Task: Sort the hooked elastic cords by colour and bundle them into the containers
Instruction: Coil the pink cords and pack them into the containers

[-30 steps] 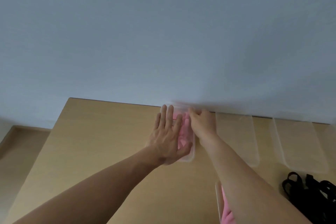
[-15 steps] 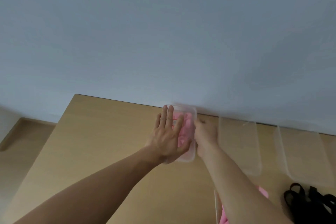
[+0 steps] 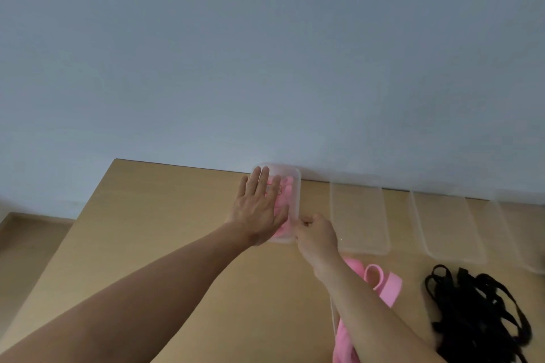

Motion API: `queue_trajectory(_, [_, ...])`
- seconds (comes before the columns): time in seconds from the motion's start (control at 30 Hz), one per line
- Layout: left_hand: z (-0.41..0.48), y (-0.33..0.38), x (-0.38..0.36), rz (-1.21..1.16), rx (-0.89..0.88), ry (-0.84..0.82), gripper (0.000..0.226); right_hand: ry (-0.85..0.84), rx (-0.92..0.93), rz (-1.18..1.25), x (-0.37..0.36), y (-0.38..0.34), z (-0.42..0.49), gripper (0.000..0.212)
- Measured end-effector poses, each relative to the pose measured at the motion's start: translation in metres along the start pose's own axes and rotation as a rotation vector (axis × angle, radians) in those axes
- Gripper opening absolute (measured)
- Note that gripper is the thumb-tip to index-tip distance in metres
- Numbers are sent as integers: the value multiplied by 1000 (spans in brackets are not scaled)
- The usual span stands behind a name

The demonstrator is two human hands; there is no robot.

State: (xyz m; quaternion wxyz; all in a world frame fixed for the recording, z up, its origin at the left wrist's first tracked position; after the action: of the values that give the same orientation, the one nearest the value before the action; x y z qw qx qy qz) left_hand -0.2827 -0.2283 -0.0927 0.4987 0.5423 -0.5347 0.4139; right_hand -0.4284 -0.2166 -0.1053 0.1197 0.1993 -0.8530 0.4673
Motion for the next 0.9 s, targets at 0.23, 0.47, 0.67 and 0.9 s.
queue_trajectory(0.23, [-49,62,35,-278,-220,144,53,171,158,-233,60,19,-59,18])
queue_trajectory(0.47, [-85,126,8,-477,-314,-111,38,255,122,-390,121,68,-92,21])
queue_trajectory(0.67, [-90,161,-5,-471,-311,-184,38,144,100,-471,138,112,-96,11])
queue_trajectory(0.9, [-101,177,-13,-474,-201,-250,37,-267,420,-765,108,126,-115,37])
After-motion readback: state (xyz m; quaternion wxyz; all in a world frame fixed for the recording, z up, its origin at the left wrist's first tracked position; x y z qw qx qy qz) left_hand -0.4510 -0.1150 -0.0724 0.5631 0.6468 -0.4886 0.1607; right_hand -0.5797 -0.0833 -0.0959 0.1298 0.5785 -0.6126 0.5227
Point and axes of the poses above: each hand's wrist, its own z-axis towards the middle knuckle, its own x-axis out of the back of the hand, y = z × x, the point moved 8 cm from there along z, towards the middle knuckle, and after that the axes turned 5 degrees about -x, right-handed, at the moved point
